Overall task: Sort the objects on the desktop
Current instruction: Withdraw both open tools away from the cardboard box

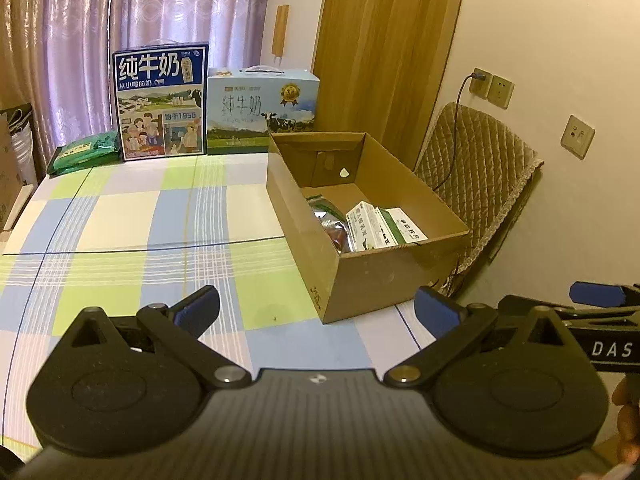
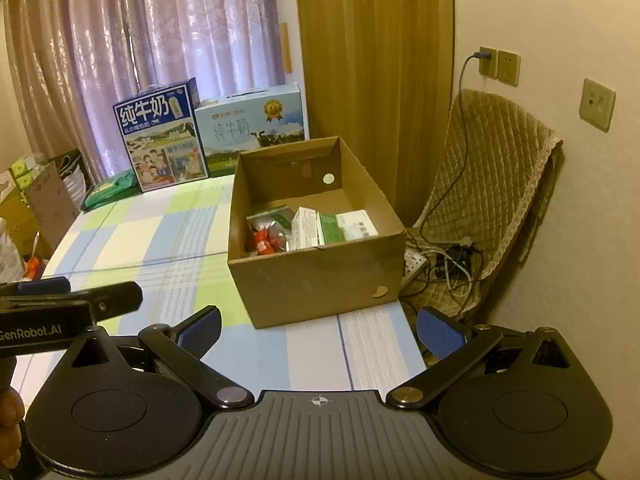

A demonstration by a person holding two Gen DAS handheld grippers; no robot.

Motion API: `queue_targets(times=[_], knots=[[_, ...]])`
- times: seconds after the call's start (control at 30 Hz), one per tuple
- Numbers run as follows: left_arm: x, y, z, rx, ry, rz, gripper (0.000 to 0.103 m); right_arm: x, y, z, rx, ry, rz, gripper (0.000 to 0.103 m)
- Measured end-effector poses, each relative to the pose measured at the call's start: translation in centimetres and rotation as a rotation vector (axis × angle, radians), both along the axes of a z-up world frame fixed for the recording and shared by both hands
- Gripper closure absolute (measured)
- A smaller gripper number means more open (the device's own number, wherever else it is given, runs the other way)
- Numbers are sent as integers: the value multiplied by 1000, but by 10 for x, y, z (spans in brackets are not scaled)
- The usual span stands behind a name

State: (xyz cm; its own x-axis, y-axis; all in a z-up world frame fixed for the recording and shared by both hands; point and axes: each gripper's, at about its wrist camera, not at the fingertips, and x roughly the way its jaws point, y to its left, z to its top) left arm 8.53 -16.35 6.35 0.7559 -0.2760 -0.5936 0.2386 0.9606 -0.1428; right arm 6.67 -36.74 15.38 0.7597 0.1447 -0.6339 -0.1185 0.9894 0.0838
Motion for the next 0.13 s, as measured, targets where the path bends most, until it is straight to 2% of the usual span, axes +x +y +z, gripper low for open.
queue_targets(times=[0.13], knots=[[-1, 4, -1, -5, -10, 14, 1, -1, 0, -2, 3, 3, -3, 2]])
